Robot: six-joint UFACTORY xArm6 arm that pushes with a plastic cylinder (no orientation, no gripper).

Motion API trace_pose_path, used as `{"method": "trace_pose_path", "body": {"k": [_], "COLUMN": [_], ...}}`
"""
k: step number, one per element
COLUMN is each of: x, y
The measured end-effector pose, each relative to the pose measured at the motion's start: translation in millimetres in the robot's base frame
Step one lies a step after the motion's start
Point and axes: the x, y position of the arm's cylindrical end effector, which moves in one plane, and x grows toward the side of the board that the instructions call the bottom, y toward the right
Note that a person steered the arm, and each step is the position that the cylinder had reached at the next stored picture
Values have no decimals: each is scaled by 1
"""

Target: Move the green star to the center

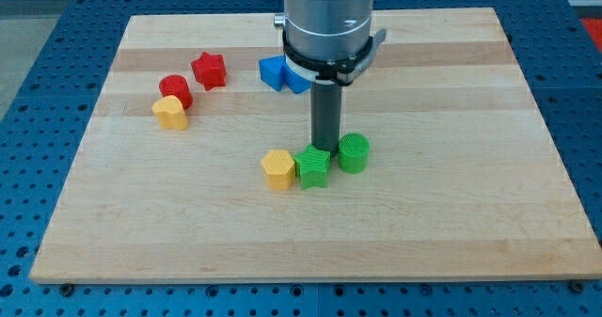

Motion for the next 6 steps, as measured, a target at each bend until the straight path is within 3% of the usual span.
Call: {"method": "trace_pose_path", "body": {"k": [3, 4, 6], "x": [67, 95, 85], "y": [75, 63, -17]}}
